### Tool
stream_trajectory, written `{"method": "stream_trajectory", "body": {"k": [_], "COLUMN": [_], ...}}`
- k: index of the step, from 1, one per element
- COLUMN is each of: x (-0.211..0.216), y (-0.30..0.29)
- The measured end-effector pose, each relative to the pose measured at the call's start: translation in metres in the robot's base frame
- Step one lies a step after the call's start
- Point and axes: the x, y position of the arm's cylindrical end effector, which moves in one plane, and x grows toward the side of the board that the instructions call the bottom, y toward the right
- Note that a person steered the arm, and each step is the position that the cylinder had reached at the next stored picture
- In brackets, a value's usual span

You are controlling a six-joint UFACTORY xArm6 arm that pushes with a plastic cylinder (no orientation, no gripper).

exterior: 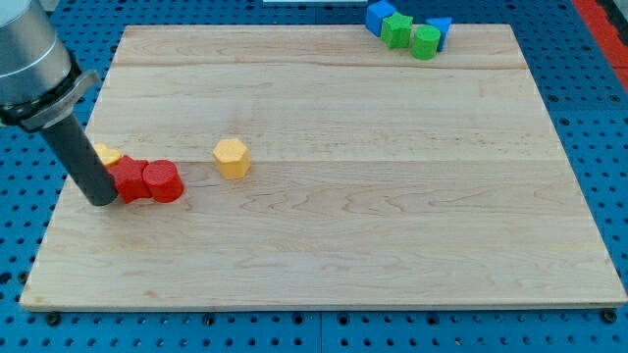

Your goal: Push the heart to the center left of the board

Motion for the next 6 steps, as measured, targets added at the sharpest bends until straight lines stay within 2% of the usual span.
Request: {"method": "stream_trajectory", "body": {"k": [2,4,5,6], "x": [-0.013,0.020,-0.041,-0.069], "y": [0.041,-0.015,-0.017,-0.017]}}
